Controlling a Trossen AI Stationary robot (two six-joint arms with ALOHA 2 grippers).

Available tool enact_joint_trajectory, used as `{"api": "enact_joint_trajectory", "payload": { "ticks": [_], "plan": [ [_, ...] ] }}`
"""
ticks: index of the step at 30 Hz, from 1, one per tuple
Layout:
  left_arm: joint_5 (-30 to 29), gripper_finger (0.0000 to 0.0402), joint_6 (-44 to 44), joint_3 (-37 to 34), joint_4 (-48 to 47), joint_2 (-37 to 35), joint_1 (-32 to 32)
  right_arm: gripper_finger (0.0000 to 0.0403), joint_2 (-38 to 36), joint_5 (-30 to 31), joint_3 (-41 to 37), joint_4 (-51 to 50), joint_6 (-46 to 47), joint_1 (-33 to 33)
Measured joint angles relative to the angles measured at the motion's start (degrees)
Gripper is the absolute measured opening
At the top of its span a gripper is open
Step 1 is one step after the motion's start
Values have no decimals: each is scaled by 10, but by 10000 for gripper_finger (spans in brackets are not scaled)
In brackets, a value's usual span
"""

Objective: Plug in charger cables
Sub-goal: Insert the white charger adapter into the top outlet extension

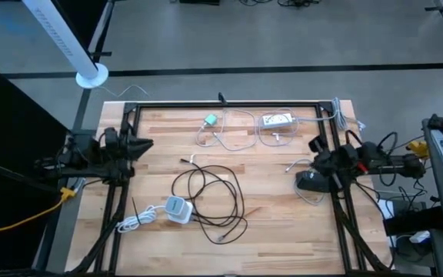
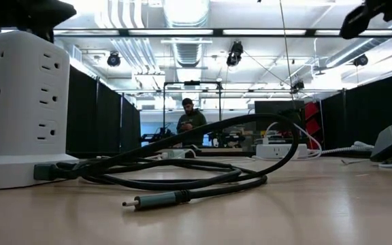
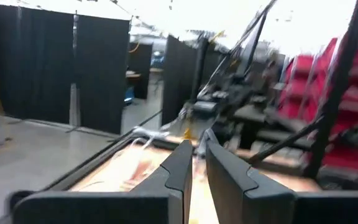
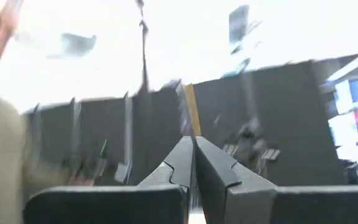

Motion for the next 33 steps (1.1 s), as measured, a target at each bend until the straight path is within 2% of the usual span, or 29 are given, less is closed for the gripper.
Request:
{"api": "enact_joint_trajectory", "payload": {
  "ticks": [2, 5, 7, 9, 14, 17, 20, 22, 23, 28, 33],
  "plan": [
    [-1, 33, -24, -7, 8, -3, 0, 2, 4, 62, -20, 83, 39, 0],
    [19, 33, -90, 0, 19, 8, 0, 2, 13, 187, -22, 170, 86, 0],
    [76, 34, -142, 13, 24, 13, 0, 2, 14, 258, -19, 208, 124, 0],
    [147, 38, -155, 25, 21, 15, 0, 2, 13, 307, -11, 222, 162, 0],
    [279, 48, -170, 50, 15, 10, 0, 2, 12, 373, -9, 209, 124, 0],
    [340, 53, -180, 69, 10, 4, 0, 2, 12, 378, -9, 192, 112, 0],
    [352, 55, -111, 96, -22, -2, 0, 2, 14, 378, -3, 150, 114, 0],
    [336, 54, -75, 110, -24, -2, 0, 2, 20, 379, 15, 92, 126, 0],
    [309, 53, -70, 114, -21, -2, 0, 2, 27, 380, 29, 50, 138, 0],
    [78, 49, -41, 126, -20, 21, 1, 2, 118, 377, 143, -175, 203, 0],
    [-64, 53, -51, 121, 33, 69, 0, 2, 273, 349, 269, -296, 187, 0]
  ]
}}
